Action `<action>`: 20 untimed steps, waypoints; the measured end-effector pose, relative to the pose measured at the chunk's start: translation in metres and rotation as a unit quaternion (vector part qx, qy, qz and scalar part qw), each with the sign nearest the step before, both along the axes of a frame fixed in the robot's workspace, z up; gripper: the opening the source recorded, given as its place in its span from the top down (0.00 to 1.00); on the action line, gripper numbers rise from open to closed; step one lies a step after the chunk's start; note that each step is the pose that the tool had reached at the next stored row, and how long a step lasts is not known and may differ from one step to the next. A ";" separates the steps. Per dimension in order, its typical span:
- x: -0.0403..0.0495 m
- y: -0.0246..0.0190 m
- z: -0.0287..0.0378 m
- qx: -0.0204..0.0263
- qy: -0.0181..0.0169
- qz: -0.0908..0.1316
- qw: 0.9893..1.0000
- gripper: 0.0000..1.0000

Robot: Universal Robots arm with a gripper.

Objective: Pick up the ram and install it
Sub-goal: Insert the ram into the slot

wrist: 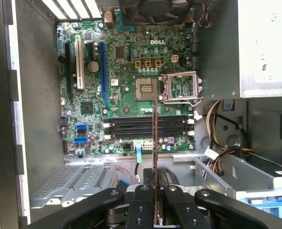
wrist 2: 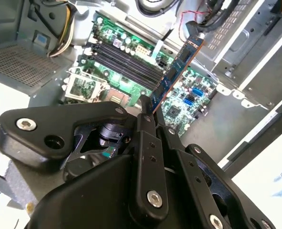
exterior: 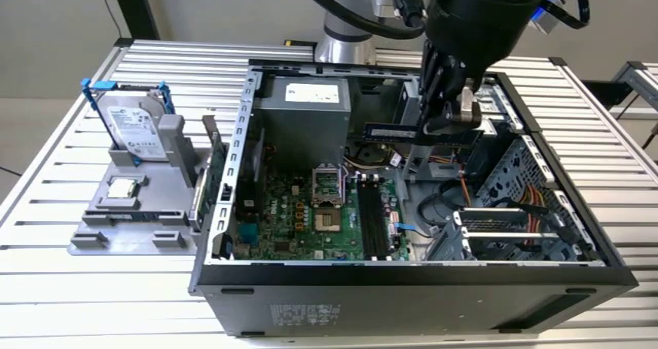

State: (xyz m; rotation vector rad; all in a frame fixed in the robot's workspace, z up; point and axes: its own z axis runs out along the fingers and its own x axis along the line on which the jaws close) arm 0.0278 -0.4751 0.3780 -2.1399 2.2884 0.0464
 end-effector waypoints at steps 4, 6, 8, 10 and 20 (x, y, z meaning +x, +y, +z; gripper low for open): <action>0.0000 0.0051 0.0000 0.000 0.000 0.000 1.000 1.00; 0.0000 0.0078 0.0000 0.000 0.000 0.000 1.000 1.00; 0.0000 0.0106 0.0000 0.000 0.000 0.000 1.000 1.00; 0.0000 0.0127 0.0000 0.000 0.000 0.000 1.000 1.00; 0.0000 0.0208 0.0000 0.000 0.000 0.004 1.000 1.00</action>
